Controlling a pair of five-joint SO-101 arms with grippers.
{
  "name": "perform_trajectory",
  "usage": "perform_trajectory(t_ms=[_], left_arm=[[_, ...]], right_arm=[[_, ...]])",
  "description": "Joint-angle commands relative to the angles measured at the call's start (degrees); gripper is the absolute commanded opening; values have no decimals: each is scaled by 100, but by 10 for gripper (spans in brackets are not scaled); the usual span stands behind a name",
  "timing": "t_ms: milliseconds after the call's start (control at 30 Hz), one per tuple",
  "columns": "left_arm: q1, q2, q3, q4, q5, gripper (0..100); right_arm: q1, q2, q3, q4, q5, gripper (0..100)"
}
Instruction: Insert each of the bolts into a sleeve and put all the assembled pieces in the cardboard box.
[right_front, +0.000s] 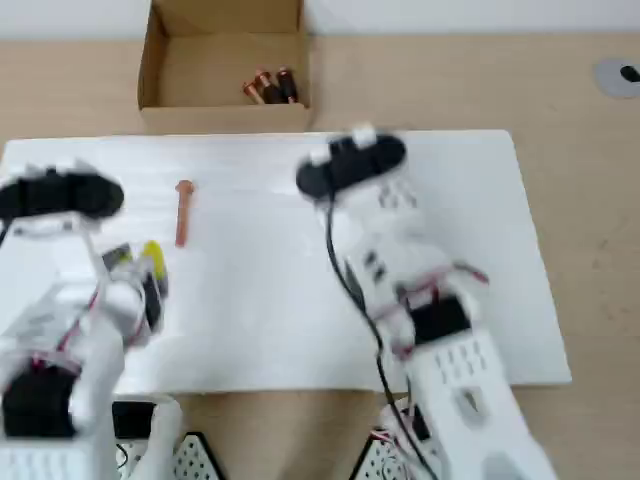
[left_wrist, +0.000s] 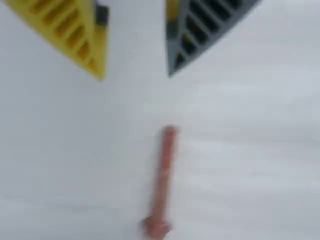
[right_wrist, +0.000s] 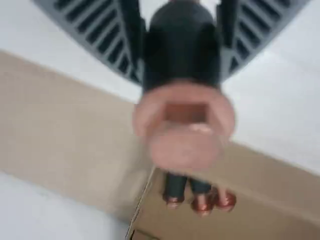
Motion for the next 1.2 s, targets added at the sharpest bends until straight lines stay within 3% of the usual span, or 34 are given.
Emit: perform_trajectory(t_ms=[0, 167, 433, 700, 867, 967, 1167], left_arm=[[-299, 945, -18, -378, -44, 86], [-281, 2255, -70, -440, 246, 86], [-281, 4295, -299, -1477, 651, 86], [-290, 6316, -1802, -1521, 703, 86], [-299, 7213, -2646, -1512, 1116, 86], [-299, 7574, -2954, -1512, 1275, 86], [-308, 7960, -3253, -1512, 1459, 86]], right_arm=[[92, 1851, -1991, 70, 70, 9], [251, 3952, -3916, 281, 79, 9], [505, 7248, -7231, 273, 413, 10], [488, 10387, -11424, 273, 413, 11], [365, 11916, -13912, 316, 413, 12], [171, 12541, -14712, 316, 818, 12], [-101, 13059, -14686, 281, 1240, 12]])
